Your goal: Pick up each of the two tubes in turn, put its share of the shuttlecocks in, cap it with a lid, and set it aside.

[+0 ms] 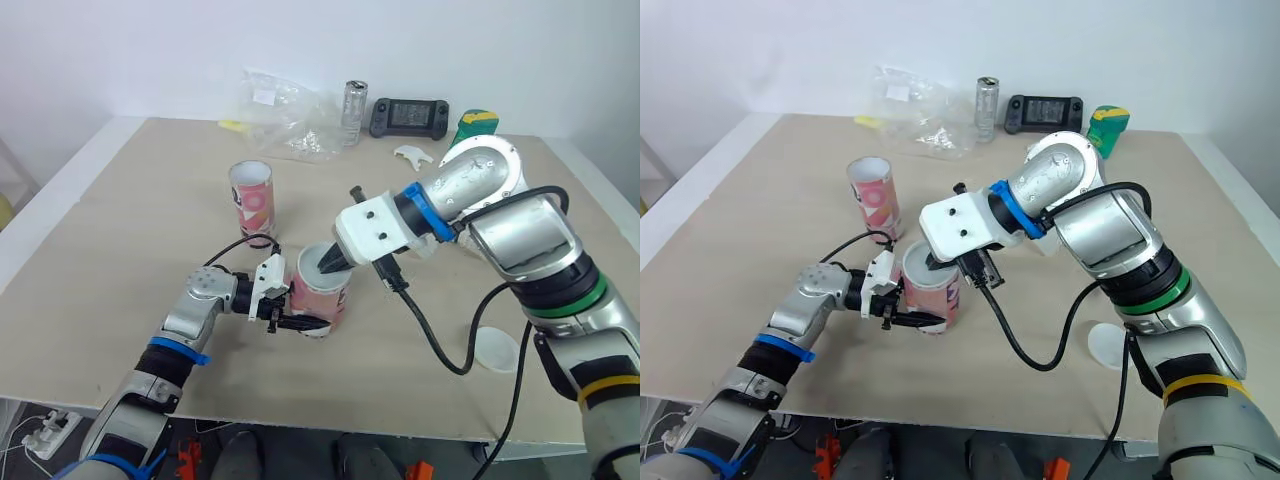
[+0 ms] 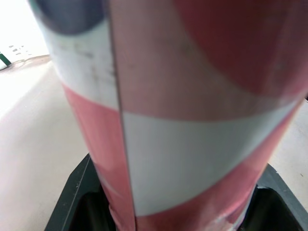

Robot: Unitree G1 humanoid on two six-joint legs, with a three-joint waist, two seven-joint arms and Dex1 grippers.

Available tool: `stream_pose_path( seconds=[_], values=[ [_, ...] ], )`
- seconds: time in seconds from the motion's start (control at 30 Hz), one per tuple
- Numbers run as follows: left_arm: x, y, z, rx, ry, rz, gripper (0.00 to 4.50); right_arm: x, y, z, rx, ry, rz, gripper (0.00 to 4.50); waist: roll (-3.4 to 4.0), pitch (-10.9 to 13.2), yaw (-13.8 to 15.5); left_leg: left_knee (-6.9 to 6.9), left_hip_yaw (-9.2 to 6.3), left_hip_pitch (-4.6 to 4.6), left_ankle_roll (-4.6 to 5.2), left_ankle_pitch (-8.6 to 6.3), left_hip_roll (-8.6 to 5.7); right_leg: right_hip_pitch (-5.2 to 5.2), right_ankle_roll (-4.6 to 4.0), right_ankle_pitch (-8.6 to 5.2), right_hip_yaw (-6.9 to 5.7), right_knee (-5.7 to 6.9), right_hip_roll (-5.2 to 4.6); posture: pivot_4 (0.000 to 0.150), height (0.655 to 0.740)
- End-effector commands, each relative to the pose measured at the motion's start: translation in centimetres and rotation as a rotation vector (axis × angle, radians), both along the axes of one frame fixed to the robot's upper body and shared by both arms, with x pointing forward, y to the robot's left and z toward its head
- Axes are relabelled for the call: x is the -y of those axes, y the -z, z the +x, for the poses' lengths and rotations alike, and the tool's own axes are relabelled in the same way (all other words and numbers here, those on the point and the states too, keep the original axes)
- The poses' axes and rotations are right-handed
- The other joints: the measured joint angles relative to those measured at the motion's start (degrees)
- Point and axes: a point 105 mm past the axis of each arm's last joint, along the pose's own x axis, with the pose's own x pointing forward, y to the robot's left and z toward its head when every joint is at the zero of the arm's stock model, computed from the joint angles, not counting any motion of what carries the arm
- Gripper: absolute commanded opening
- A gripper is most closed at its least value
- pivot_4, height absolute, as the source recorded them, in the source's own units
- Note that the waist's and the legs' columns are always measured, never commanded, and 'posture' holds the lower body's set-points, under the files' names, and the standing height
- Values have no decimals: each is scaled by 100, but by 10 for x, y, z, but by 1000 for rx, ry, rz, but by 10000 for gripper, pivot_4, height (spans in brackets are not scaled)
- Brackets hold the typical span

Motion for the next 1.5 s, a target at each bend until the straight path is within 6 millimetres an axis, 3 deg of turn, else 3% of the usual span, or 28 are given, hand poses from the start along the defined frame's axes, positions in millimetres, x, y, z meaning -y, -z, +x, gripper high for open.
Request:
stream_pose_path(
  seconds=[0.03,0.17,0.27,0.33,0.47,0.7,0.87,1.0,1.1,1.17,1.27,1.33,1.5],
  values=[
    [-2,12,-6,-30,19,49,24215,0,48,-1,-97,11,-150,458,-2,-11,-2,-3,1,11,-1,-1,1,2,-4,-2,0,0,0,1500,7394],
    [-2,12,-6,-32,17,49,24215,-6,60,-3,-120,-1,-179,458,1,-41,-22,-13,5,27,-3,-2,6,6,-14,-6,0,0,2,1500,7394],
    [-2,12,-6,-33,17,49,24215,1,77,-2,-79,-42,-274,458,5,-84,-29,-14,5,32,-6,-5,8,7,-17,-8,0,0,4,1500,7394],
    [-2,12,-6,-32,15,49,24215,-2,75,2,-67,-40,-260,458,-1,-105,-40,-15,5,42,-12,-9,10,12,-22,-11,0,0,6,1500,7394],
    [-1,12,-6,-34,14,43,24215,-4,47,18,-48,12,-156,458,-6,-105,-84,-19,4,105,-29,-20,11,59,-30,-15,3,0,4,1500,7394],
    [0,11,-5,-35,17,37,24215,6,-18,11,-192,66,142,458,0,-79,-115,-20,8,99,-38,-26,2,66,-25,-19,2,-12,-19,1500,7394],
    [3,9,-6,-31,24,22,24215,29,-42,2,-277,135,295,458,10,-73,31,-12,-9,-40,-40,-28,-21,-23,-10,3,2,-13,-20,1500,7394],
    [4,7,-6,-27,28,10,24215,48,-42,-3,-330,232,384,458,14,-69,85,-13,-24,-63,-31,-44,-31,-34,-3,-18,0,-15,-18,1500,7394],
    [5,6,-7,-18,37,8,24215,64,-30,-8,-354,320,416,9564,18,-55,91,-12,-27,-63,-30,-45,-34,-33,0,-22,-1,-15,-18,1500,7394],
    [5,6,-8,-9,43,8,24215,72,-24,-10,-360,378,448,19086,15,-46,87,-8,-31,-62,-30,-45,-36,-27,2,-22,-3,-16,-19,1500,7394],
    [7,-1,-9,-6,70,-7,34552,84,-14,-14,-375,480,523,34177,20,-34,81,-7,-28,-62,-31,-45,-37,-27,12,-23,0,-16,-20,1500,7394],
    [8,-5,-6,44,56,-14,44193,87,-9,-17,-384,510,541,43657,17,-10,71,-7,-30,-63,-31,-45,-37,-28,41,-40,-1,-16,-18,1500,7394],
    [-3,-5,-4,53,48,4,44921,91,1,-21,-420,569,560,44675,10,11,52,-10,-31,-66,-30,-45,-37,-30,39,-40,0,-16,-18,1500,7394]
  ],
)
